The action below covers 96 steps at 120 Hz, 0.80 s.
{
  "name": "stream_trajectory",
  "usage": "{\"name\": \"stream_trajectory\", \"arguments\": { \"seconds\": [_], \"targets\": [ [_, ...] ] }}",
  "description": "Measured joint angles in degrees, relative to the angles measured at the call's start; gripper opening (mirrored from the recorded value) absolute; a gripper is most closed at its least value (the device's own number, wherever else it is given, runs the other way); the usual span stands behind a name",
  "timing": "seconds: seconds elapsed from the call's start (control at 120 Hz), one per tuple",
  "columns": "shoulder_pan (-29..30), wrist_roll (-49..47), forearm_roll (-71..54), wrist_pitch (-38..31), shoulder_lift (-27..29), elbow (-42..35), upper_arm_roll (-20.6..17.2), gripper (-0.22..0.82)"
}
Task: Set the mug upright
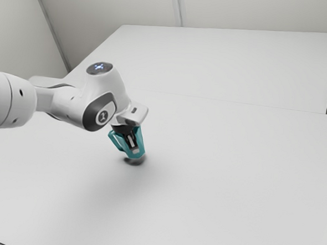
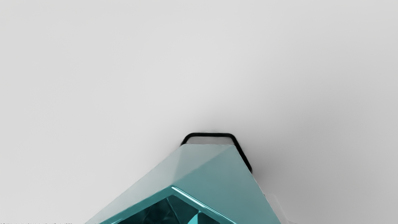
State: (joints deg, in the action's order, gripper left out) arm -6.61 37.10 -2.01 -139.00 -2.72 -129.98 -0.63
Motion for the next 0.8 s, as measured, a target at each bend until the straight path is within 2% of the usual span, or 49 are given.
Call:
{"name": "stream_trajectory", "arguments": {
  "seconds": [0.233,0.517,0.8],
  "targets": [
    [2.3,-2.2,-0.1,-1.0,-0.5,-1.0,0.0,-0.18],
    [1.7,-4.0,-0.1,-2.4,-1.2,-1.7,0.0,-0.18],
    [1.9,-4.5,0.4,-2.5,-1.2,-2.0,-0.1,0.06]
  ]
}}
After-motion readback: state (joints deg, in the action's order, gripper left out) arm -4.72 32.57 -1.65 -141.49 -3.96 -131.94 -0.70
